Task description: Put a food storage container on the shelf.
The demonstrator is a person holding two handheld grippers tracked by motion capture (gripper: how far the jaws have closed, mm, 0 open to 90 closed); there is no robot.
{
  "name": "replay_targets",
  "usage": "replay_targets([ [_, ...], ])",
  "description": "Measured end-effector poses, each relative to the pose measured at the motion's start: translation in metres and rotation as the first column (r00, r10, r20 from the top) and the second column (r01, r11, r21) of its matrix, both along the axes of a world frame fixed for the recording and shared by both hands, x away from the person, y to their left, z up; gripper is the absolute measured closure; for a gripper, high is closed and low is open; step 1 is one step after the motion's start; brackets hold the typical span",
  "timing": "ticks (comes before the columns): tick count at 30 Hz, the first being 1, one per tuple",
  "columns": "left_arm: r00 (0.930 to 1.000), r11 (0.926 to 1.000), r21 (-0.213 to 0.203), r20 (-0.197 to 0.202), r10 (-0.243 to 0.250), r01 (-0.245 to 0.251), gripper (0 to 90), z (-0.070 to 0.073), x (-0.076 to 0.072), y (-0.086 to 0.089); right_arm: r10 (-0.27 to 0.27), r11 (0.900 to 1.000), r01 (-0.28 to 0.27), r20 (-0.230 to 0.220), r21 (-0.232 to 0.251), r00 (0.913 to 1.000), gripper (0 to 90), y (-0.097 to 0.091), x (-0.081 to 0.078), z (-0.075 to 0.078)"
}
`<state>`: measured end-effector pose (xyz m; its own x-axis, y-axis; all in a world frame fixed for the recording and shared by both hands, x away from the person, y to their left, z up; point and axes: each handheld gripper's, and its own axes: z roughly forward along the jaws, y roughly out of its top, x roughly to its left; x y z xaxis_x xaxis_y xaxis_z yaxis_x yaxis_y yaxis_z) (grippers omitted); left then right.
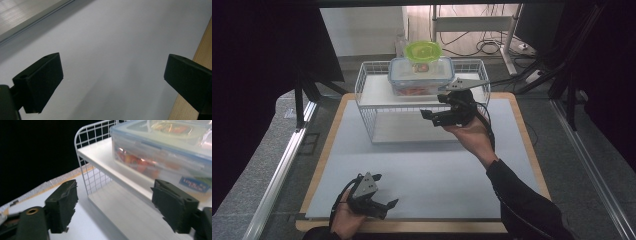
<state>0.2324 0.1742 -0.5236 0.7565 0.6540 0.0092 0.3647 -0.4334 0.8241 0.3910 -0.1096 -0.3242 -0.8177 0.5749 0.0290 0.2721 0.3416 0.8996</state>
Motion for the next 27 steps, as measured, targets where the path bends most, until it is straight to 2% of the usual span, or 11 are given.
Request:
replay_targets([
  [4,0.9999,0.9998,-0.011,0.008,-0.015,0.015,2.4,0.0,-0.001,-0.001,0.005,0.9998,-0.005,-0.002,-0.018,1.0,15.2,-0.005,-0.007,-0.009],
  [13,0.9994,0.9997,0.001,0.025,-0.026,0.026,2.7,0.0,-0.001,-0.001,-0.001,0.9988,0.001,-0.004,-0.049,1.0,11.3,-0.014,-0.02,-0.027],
  [20,0.9993,0.9997,0.009,0.027,-0.024,0.024,2.7,0.0,-0.001,-0.001,0.004,0.9987,-0.003,0.008,-0.052,1.0,8.9,-0.02,-0.03,-0.039],
  [27,0.9993,0.9995,0.025,0.032,-0.019,0.018,2.6,-0.002,-0.001,-0.003,-0.017,0.9989,0.017,-0.011,-0.044,0.9998,7.0,-0.031,-0.038,-0.061],
])
